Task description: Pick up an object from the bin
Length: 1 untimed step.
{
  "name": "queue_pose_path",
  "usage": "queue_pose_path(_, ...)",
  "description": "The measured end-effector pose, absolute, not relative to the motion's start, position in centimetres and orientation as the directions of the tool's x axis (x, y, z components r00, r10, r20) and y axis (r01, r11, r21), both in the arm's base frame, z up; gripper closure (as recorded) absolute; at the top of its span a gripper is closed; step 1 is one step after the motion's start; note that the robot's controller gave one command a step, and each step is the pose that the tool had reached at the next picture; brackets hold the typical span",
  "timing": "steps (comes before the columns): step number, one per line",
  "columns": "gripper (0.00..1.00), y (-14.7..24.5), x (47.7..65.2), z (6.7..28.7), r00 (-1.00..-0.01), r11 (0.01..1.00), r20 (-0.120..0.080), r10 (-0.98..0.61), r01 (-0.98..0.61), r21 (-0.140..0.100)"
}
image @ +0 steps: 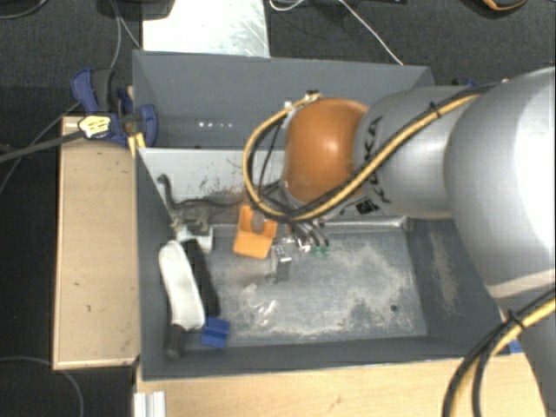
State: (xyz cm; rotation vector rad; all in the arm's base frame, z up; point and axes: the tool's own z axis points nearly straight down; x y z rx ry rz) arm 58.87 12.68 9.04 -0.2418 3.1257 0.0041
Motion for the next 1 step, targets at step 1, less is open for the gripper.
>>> queue_pose_path(1, 0.00, 13.35, 58.36, 11.84, -0.992, 0.993, -0.006, 0.122, 0.122, 0.004)
